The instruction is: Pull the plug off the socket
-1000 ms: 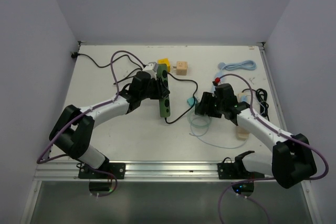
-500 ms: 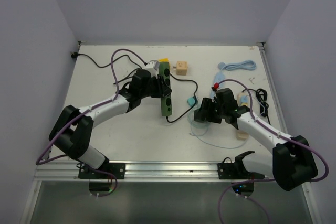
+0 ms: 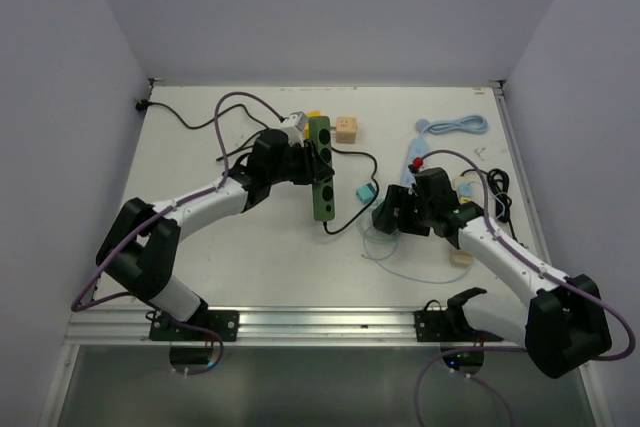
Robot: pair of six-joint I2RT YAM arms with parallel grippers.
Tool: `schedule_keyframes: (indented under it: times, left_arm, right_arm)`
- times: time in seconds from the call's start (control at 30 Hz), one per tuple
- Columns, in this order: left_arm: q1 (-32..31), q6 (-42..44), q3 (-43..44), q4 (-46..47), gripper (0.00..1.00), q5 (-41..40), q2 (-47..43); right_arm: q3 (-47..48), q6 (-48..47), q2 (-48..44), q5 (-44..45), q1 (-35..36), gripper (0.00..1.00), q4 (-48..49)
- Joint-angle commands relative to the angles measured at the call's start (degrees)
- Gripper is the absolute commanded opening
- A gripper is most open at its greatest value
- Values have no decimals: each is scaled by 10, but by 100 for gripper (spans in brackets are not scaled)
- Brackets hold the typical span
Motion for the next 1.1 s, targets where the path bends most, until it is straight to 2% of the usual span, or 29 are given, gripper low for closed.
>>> schedule_keyframes:
  times: [0.0,0.33,0.57,0.77,1.07]
  left_arm:
    - [3,-18,43,60,0,29,-3]
    - [0,-64,64,98,0,63,7]
    - [-29,-103,100,132,0,74,37]
    - [-85,-124,175,148,0,75,109]
    - [-147,-166,298,189,0,88,260]
  right_arm:
    - [43,-7,-46,39,0,77,-38]
    - [107,-19,-118,119,-1,77,-131]
    - [121,14,-194,231,-1,73,-157]
    - [152,32,-249,292,-2,74,-182]
    - [167,39,-281,345,-1,76,-200]
